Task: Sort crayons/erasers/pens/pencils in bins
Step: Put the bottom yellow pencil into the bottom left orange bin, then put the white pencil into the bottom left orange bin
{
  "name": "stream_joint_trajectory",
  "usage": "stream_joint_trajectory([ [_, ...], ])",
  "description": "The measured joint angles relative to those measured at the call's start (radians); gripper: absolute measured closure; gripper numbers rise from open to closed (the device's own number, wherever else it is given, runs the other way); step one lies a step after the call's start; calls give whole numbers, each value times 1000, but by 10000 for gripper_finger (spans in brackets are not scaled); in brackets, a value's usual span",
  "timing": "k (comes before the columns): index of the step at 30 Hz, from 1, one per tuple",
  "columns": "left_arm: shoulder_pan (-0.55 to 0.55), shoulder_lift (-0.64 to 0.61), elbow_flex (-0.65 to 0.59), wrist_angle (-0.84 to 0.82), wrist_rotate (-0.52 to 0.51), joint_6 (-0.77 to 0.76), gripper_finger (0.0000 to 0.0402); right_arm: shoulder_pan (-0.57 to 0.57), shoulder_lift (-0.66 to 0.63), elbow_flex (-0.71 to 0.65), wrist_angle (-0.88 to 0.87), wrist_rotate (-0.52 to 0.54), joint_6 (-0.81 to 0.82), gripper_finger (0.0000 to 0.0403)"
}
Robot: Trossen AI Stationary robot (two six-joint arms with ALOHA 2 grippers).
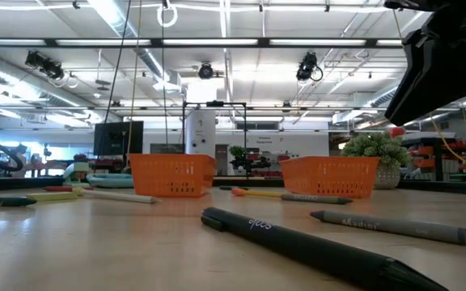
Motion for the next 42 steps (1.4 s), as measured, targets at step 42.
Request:
stream_joint_trajectory([
  [42,108,39,-26,216,4,125,344,0,0,0,0,-4,-2,274],
])
